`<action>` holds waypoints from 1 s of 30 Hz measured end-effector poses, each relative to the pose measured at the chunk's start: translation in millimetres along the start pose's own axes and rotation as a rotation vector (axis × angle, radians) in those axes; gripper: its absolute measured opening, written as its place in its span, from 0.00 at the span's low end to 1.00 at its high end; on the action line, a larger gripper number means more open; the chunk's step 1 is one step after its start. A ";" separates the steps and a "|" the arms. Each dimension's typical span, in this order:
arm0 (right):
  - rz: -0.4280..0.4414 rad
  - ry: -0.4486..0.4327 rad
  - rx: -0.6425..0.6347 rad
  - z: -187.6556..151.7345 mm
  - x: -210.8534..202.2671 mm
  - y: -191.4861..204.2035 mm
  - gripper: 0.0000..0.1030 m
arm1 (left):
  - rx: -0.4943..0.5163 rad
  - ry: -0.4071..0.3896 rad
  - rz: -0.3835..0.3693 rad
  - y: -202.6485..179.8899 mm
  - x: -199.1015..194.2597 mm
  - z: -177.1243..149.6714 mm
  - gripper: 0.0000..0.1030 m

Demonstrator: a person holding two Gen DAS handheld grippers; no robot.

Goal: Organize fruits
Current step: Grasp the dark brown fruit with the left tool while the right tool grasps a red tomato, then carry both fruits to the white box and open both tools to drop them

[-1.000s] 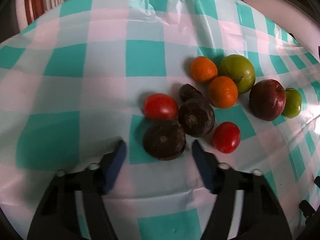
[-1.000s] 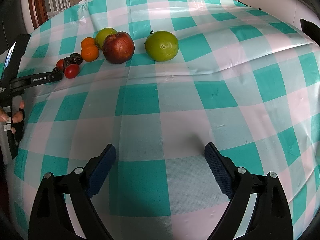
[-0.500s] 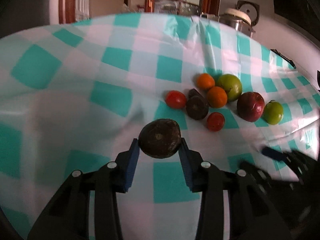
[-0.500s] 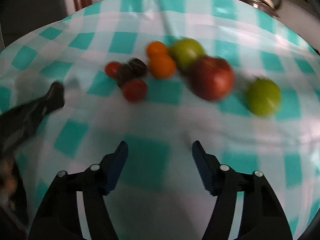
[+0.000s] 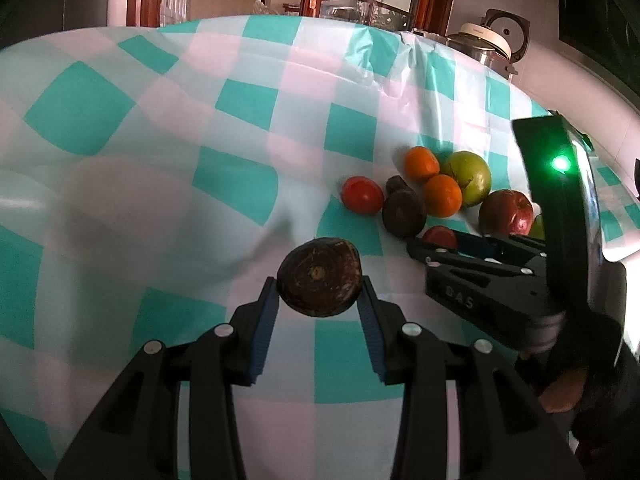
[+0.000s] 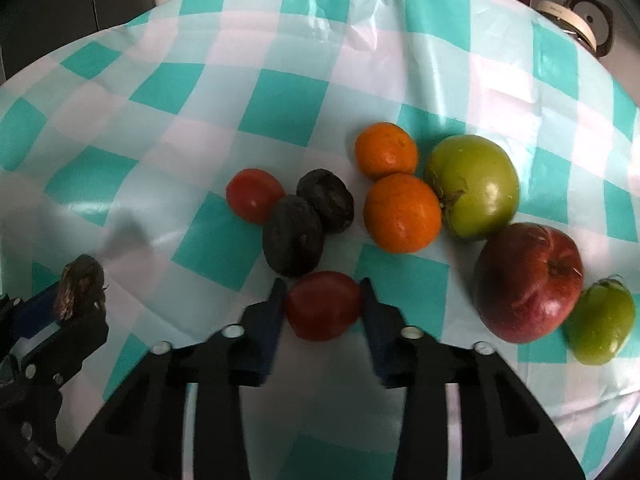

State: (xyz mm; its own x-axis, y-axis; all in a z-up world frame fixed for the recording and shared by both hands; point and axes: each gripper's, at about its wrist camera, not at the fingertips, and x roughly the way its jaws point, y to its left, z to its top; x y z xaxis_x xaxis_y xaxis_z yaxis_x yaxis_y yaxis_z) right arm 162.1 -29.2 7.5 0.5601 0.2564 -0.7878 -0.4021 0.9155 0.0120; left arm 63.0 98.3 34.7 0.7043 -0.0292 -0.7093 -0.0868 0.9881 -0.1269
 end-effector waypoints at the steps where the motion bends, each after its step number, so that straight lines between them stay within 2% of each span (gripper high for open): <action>1: 0.009 -0.002 0.010 -4.1 -3.7 -1.2 0.35 | 0.000 0.002 -0.003 -0.6 0.4 0.0 0.39; 7: 0.032 -0.070 0.098 -31.2 -33.4 -1.6 0.35 | 0.015 0.018 -0.018 -6.5 7.2 -2.9 0.40; 11: 0.009 -0.081 0.139 -50.5 -51.5 -6.0 0.35 | 0.014 0.033 -0.025 -7.0 13.4 -4.5 0.40; 16: 0.018 -0.115 0.237 -95.6 -100.5 -26.2 0.35 | 0.033 0.034 -0.041 -12.1 15.4 -7.3 0.40; 21: -0.015 -0.141 0.247 -142.8 -147.0 -35.4 0.35 | 0.077 0.018 -0.060 -27.9 1.1 -15.4 0.40; 25: -0.059 -0.154 0.258 -184.0 -184.9 -46.0 0.35 | 0.126 0.022 -0.097 -52.3 -21.1 -41.9 0.40; 30: -0.073 -0.163 0.296 -227.0 -220.0 -57.9 0.35 | 0.167 0.029 -0.162 -83.7 -50.8 -81.4 0.40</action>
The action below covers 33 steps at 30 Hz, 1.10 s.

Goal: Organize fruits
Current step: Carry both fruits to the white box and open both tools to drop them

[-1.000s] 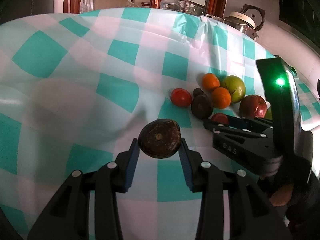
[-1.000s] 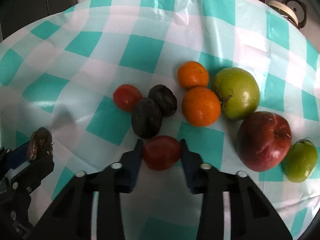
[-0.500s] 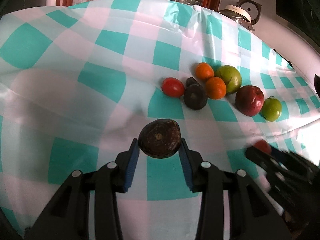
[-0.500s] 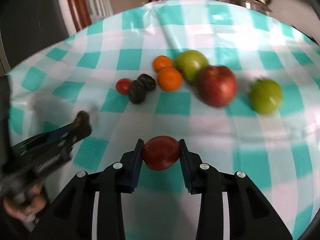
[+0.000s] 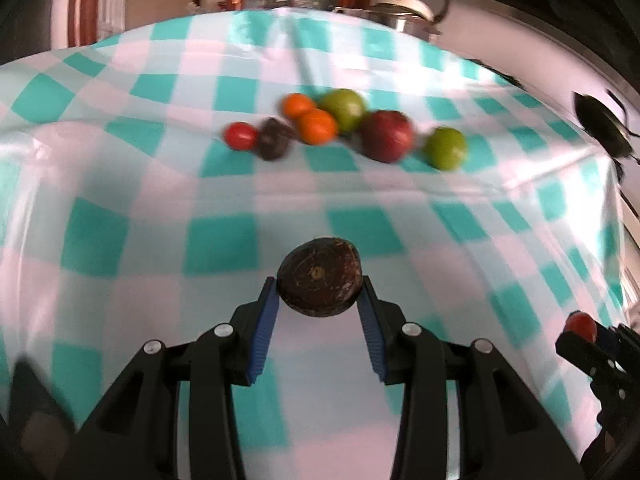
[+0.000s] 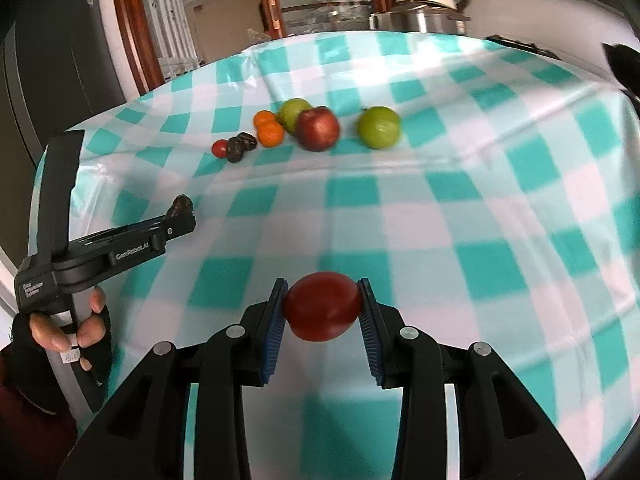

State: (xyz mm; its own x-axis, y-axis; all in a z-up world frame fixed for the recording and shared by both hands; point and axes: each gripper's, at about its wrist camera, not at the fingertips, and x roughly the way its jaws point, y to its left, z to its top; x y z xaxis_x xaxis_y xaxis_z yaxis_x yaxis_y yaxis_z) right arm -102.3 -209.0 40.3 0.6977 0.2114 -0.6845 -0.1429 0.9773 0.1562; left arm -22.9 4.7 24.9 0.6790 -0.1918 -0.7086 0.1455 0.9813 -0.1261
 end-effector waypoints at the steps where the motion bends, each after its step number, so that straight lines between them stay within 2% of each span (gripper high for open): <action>1: -0.010 -0.009 -0.001 -7.2 -11.5 -4.9 0.35 | 0.014 -0.002 -0.011 -10.8 -6.4 -7.9 0.40; 6: -0.050 -0.064 0.007 -30.3 -57.3 -27.2 0.35 | 0.103 -0.006 -0.048 -57.8 -29.4 -36.0 0.40; 11: -0.091 -0.109 0.047 -49.1 -94.9 -59.1 0.35 | 0.200 -0.006 -0.079 -101.2 -45.3 -50.6 0.40; 17: -0.176 -0.128 0.113 -82.8 -129.5 -103.0 0.35 | 0.332 0.002 -0.134 -157.7 -63.9 -70.1 0.40; 23: -0.260 -0.113 0.223 -130.5 -161.2 -153.3 0.35 | 0.526 0.021 -0.270 -232.2 -84.3 -108.5 0.40; 28: -0.331 -0.052 0.317 -175.1 -165.5 -191.0 0.35 | 0.689 0.067 -0.402 -290.5 -93.6 -146.3 0.40; 33: -0.419 0.072 0.365 -217.7 -149.4 -221.7 0.35 | 0.855 0.194 -0.540 -346.2 -87.5 -196.1 0.39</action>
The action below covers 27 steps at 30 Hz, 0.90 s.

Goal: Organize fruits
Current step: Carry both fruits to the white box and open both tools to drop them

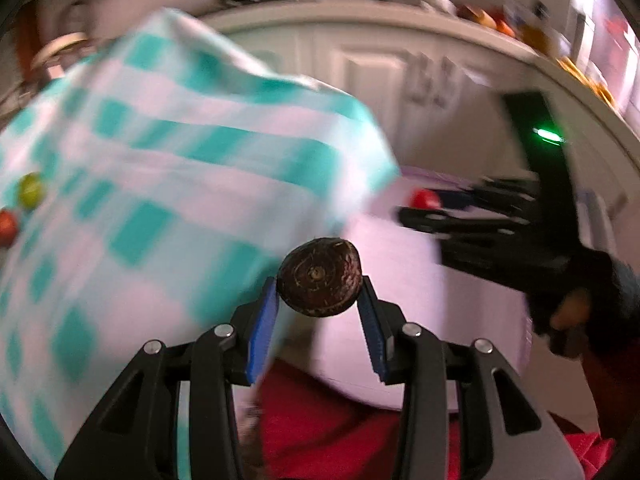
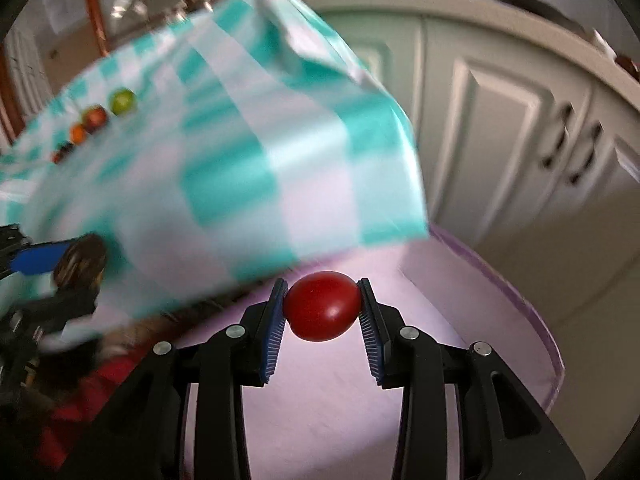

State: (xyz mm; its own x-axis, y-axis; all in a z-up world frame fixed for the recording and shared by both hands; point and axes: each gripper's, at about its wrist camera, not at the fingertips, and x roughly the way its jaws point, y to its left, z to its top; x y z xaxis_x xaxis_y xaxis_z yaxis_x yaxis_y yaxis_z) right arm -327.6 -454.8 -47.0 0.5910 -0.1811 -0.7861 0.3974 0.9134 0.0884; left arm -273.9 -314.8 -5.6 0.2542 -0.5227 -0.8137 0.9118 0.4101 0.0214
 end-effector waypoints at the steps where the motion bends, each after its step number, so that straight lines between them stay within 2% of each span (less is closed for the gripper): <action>1: -0.013 0.028 0.007 -4.9 7.4 -5.0 0.35 | 0.039 0.040 -0.043 -13.3 15.6 0.6 0.40; 5: -0.062 0.172 0.062 -24.5 50.3 -24.7 0.35 | 0.130 0.192 -0.142 -43.7 72.7 -5.1 0.40; 7: -0.108 0.246 0.058 -34.5 74.1 -28.5 0.35 | 0.143 0.264 -0.156 -49.9 101.3 -9.9 0.39; 9: -0.118 0.303 0.066 -43.2 91.7 -31.0 0.35 | 0.157 0.358 -0.168 -51.8 132.7 -17.2 0.39; 13: -0.149 0.381 0.065 -53.9 116.4 -30.7 0.35 | 0.185 0.434 -0.128 -51.0 168.6 -28.5 0.39; 15: -0.170 0.415 0.072 -53.9 127.7 -32.1 0.35 | 0.215 0.447 -0.131 -56.2 177.2 -30.7 0.34; 20: -0.195 0.461 0.083 -57.0 143.3 -33.8 0.38 | 0.234 0.489 -0.134 -59.4 189.7 -43.5 0.36; 22: -0.206 0.463 0.094 -59.0 144.0 -36.4 0.56 | 0.243 0.494 -0.137 -61.5 192.2 -45.5 0.42; 23: -0.218 0.453 0.099 -59.0 142.5 -37.8 0.74 | 0.254 0.492 -0.131 -64.0 192.2 -47.6 0.43; 24: -0.227 0.440 0.104 -58.3 140.0 -38.9 0.81 | 0.273 0.490 -0.110 -67.0 193.7 -49.8 0.44; 26: -0.228 0.427 0.127 -57.9 134.8 -42.1 0.82 | 0.300 0.481 -0.047 -71.0 196.8 -57.4 0.44; 27: -0.228 0.434 0.145 -59.3 133.8 -44.6 0.83 | 0.313 0.479 -0.017 -70.5 198.7 -58.9 0.40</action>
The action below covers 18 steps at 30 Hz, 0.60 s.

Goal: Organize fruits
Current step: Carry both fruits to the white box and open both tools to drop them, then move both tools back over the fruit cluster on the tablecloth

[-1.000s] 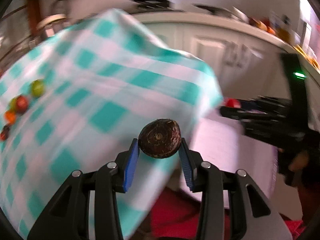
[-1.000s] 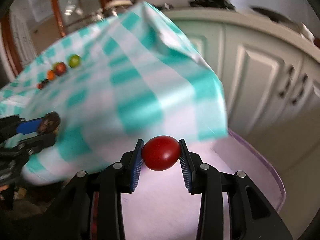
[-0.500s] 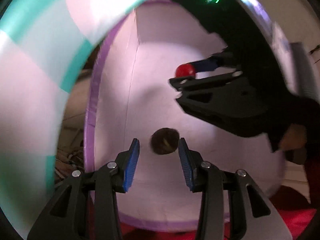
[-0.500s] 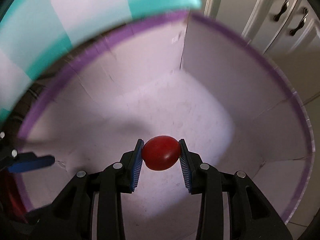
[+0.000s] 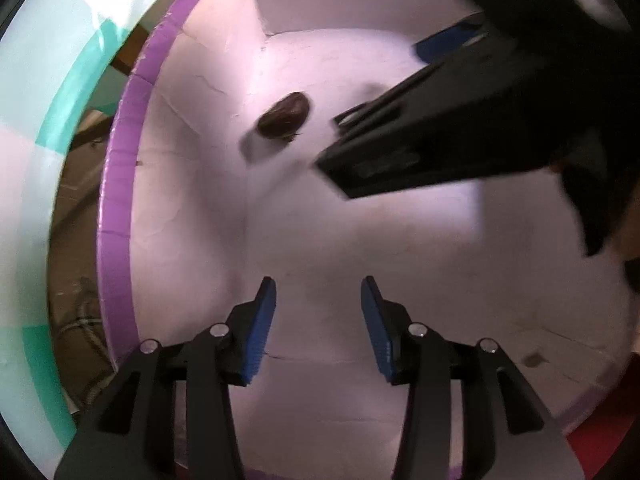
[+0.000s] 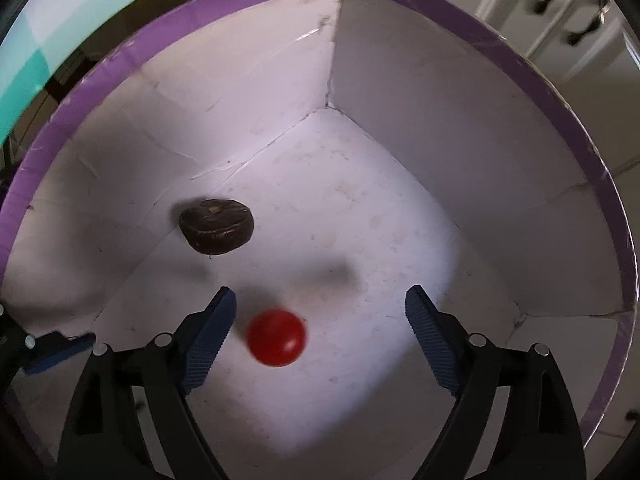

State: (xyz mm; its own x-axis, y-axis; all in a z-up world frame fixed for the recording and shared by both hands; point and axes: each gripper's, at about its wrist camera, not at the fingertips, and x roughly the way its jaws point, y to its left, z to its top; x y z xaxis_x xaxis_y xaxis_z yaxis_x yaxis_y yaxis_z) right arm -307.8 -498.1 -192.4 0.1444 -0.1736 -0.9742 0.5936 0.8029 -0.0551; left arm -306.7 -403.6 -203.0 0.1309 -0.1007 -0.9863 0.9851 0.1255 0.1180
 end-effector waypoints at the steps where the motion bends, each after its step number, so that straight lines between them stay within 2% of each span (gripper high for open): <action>1: 0.000 0.011 0.019 -1.2 1.1 -3.2 0.84 | 0.002 0.001 0.021 1.0 1.5 -0.5 0.35; 4: 0.043 0.059 0.111 -7.4 4.7 -12.4 0.84 | 0.004 -0.018 0.025 0.3 -0.3 -4.1 0.33; 6: 0.084 0.000 0.152 -9.3 -9.1 -17.2 0.84 | 0.033 -0.060 0.036 -1.2 -8.3 -10.2 0.35; 8: 0.132 -0.101 0.205 -10.0 -32.2 -27.9 0.84 | 0.072 -0.174 0.042 -8.0 -33.2 -20.8 0.53; 9: 0.155 -0.146 0.232 -10.0 -44.1 -32.9 0.84 | 0.086 -0.247 0.050 -11.5 -48.4 -26.5 0.69; 10: 0.175 -0.194 0.256 -10.3 -56.9 -37.7 0.84 | 0.095 -0.338 0.050 -13.7 -68.7 -34.8 0.77; 11: 0.205 -0.274 0.275 -10.9 -77.7 -42.4 0.84 | 0.096 -0.430 0.054 -14.8 -89.9 -42.0 0.79; 14: 0.257 -0.473 0.232 -8.4 -130.4 -40.1 0.84 | 0.045 -0.604 0.077 5.0 -133.1 -55.4 0.89; 16: 0.276 -0.629 0.175 -24.9 -172.8 -24.1 0.84 | -0.050 -0.708 0.099 27.7 -163.0 -74.0 0.91; 18: 0.291 -0.805 0.121 -9.0 -212.2 7.2 0.86 | -0.151 -0.785 0.111 53.9 -190.5 -88.9 0.92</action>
State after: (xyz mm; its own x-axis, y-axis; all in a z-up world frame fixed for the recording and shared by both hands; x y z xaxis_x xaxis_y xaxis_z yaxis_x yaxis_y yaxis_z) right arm -341.3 -450.3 11.9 0.7935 -0.3587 -0.4916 0.5197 0.8197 0.2408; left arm -288.5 -289.9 -19.0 0.3228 -0.7369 -0.5940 0.9433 0.3018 0.1382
